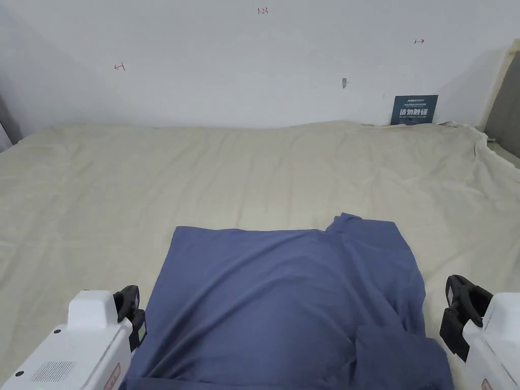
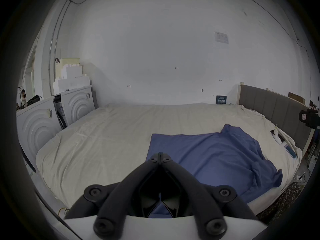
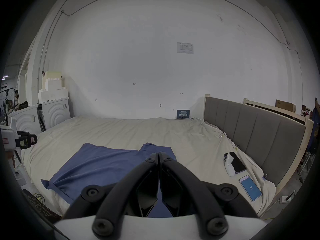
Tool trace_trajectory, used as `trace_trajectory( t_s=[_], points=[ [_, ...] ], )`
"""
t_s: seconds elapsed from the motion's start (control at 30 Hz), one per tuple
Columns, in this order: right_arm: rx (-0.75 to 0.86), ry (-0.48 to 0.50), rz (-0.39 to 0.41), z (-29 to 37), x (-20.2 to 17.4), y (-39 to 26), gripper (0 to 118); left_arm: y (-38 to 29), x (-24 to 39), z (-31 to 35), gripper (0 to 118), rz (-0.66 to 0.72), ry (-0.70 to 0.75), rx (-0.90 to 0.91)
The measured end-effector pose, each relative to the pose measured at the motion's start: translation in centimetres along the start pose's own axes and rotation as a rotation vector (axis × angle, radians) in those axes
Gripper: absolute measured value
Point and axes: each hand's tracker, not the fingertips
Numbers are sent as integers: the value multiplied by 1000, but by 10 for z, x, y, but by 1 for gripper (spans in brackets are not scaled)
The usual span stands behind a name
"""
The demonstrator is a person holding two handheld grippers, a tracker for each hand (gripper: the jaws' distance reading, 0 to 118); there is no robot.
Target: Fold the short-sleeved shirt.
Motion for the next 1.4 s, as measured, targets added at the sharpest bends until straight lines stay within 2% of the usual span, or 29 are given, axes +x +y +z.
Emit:
trace_trajectory(
  t_s=[0.2, 0.3, 0.33, 0.37, 0.47, 0.6, 0.73, 0.77, 0.8, 0.83, 0.87, 0.93, 1.03, 1.13, 1.3, 1.33, 1.37, 1.4],
  points=[
    [-20, -6, 2, 1, -4, -4, 0, -14, -27, -7, 0, 44, -27, -166],
    [-38, -11, -5, 2, -4, -6, 0, -26, -42, -17, 6, 102, -12, -272],
    [-43, -11, -9, 1, -2, -5, 0, -32, -48, -19, 11, 119, -8, -289],
    [-47, -12, -11, 1, -2, -5, 0, -36, -51, -22, 22, 127, 0, -322],
    [-59, -16, -20, 1, 0, -5, 0, -55, -60, -36, 69, 134, 35, -459],
    [-76, -24, -29, -1, 1, -4, 0, -81, -64, -55, 73, 131, 21, -590],
    [-87, -29, -34, -1, 1, -2, 0, -103, -64, -74, 71, 157, 30, -691],
    [-89, -31, -32, -1, 1, -1, 0, -107, -65, -77, 65, 164, 25, -694],
    [-91, -33, -31, -1, 1, 0, 0, -111, -65, -78, 51, 164, 21, -696],
    [-92, -36, -30, -1, 1, 0, 0, -114, -66, -81, 30, 166, -3, -707],
    [-95, -37, -31, 0, 1, 0, 0, -116, -65, -84, 5, 159, -14, -728],
    [-100, -41, -32, -1, 2, 1, 0, -116, -61, -80, 2, 167, -16, -728],
    [-105, -49, -34, -7, 33, -31, 0, -110, -63, -77, 0, 170, -6, -698],
    [-127, -56, -51, -9, 38, -37, 0, -102, -66, -70, 0, 191, -6, -668],
    [-345, -72, -83, -28, 45, -61, 4, -87, -72, -62, 0, 184, -18, -612],
    [-400, -78, -83, -33, 47, -69, 18, -85, -73, -60, 0, 182, -18, -604],
    [-451, -73, -90, -37, 49, -80, 51, -83, -73, -59, 0, 183, -18, -598],
    [-474, -72, -106, -39, 50, -90, 77, -82, -74, -59, 0, 185, -17, -592]
  ],
)
